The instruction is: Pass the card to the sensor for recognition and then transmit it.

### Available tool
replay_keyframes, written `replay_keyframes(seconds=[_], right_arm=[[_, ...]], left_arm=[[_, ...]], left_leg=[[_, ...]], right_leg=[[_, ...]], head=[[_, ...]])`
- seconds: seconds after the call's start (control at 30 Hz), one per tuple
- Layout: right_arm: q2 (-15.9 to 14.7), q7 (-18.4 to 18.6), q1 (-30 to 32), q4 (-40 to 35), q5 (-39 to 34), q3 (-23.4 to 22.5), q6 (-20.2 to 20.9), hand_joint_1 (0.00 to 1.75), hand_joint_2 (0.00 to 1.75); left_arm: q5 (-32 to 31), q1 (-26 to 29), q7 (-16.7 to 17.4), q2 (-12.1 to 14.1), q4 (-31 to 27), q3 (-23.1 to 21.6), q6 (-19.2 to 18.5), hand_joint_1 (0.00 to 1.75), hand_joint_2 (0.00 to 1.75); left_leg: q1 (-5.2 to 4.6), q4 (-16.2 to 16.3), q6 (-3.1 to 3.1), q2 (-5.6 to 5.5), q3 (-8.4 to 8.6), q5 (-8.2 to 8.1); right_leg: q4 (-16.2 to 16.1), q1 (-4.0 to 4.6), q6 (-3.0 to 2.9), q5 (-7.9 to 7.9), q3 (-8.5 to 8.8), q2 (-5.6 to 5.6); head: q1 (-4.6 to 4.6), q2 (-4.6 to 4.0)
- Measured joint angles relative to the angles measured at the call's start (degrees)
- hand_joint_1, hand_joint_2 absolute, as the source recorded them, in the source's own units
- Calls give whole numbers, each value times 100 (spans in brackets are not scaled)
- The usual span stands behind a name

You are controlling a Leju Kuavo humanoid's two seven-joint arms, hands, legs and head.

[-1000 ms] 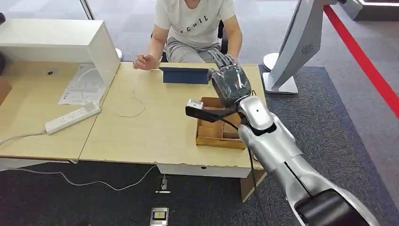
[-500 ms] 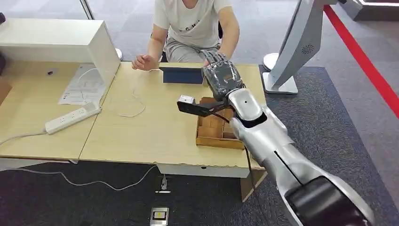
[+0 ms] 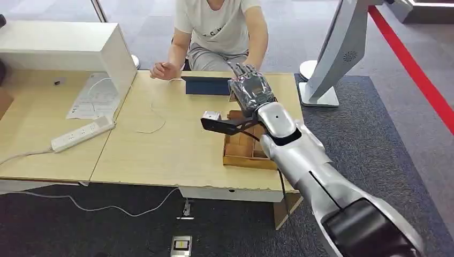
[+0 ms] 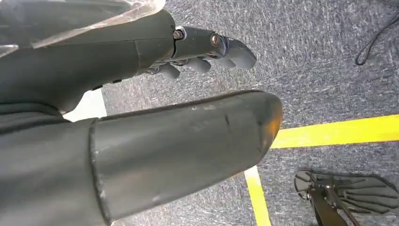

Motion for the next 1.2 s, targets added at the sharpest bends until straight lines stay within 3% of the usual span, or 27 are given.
replay_keyframes(seconds=[0.33,0.37,0.4,0.43,0.93,1.1,1.2], right_arm=[[9,37,-1,129,-9,31,0,175,175],[11,42,-2,144,-11,33,0,106,175],[11,55,-2,146,-15,35,0,7,175],[11,70,-2,147,-17,37,-2,0,0],[-116,197,-241,203,142,122,-81,0,0],[-378,212,-395,266,173,131,-306,0,0],[-777,61,-426,306,22,105,-725,0,0]], left_arm=[[-2,11,-2,-20,0,0,0,0,0],[-2,12,-4,-24,0,0,2,0,0],[-2,14,-13,-28,0,0,11,0,0],[-2,17,-20,-31,0,0,28,0,0],[-59,49,-109,-59,4,0,74,0,0],[-72,59,-109,-59,15,-4,72,0,0],[-70,65,-109,-57,22,-4,55,0,0]], left_leg=[[0,0,0,0,0,0],[0,0,0,0,0,0],[0,0,0,0,0,0],[0,0,0,0,0,0],[0,1,0,0,2,0],[-1,2,0,0,4,0],[-2,3,1,-7,2,0]], right_leg=[[0,0,0,0,0,0],[0,0,0,0,0,0],[0,0,0,0,-1,0],[0,0,0,0,-1,0],[0,0,0,1,-1,0],[-2,-1,0,1,-4,0],[-5,-2,3,2,2,-2]], head=[[0,0],[-2,0],[2,0],[0,0],[0,0],[-2,0],[0,0]])
